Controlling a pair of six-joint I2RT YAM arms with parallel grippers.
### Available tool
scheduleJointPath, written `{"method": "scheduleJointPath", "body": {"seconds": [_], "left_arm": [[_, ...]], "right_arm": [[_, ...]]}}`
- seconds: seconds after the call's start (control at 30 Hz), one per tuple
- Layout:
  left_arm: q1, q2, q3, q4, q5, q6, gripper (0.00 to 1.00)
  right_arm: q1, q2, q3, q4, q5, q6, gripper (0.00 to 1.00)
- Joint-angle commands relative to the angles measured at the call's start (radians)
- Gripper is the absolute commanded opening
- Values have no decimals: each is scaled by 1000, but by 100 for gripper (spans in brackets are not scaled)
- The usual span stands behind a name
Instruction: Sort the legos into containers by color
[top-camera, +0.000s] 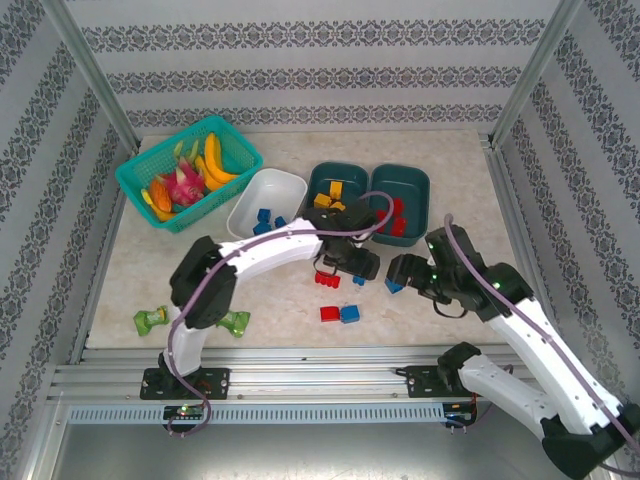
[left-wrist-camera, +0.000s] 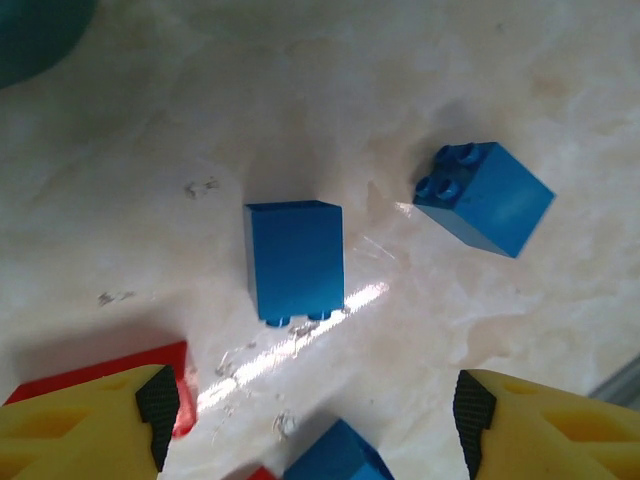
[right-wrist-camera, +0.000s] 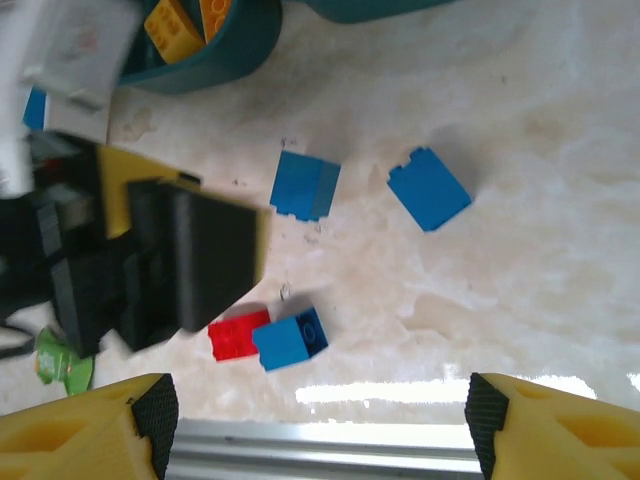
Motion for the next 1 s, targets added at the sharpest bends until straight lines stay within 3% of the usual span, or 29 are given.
{"method": "scheduleJointPath", "body": {"seconds": [0.0,0.3,0.4,0.53,0.6,0.77,0.97], "left_arm": [[-21,66,82,-96,-70,-23,74],[-31,228,202,-134,-84,-25,67],[-31,261,223,-134,-89,-24,60],[-31,261,230,-134,-117,-20,40],[-31,241,232,-143,-144,-18,35],[-17,112,201,-172,-195,-34,32],[101,-122,87,-197,-187,-67,31]], "right_arm": [[6,-38,-19,-74,-60,4,78],[6,-93,-39,-101,-100,-3,77],[6,-94,-43,-98,-102,1,76],[6,-92,-42,-95,-102,-3,76],[6,-86,-39,-89,-106,-9,75],[6,-66,-24,-63,-108,-56,74],[22,-47,-16,170,-200,-117,76]]}}
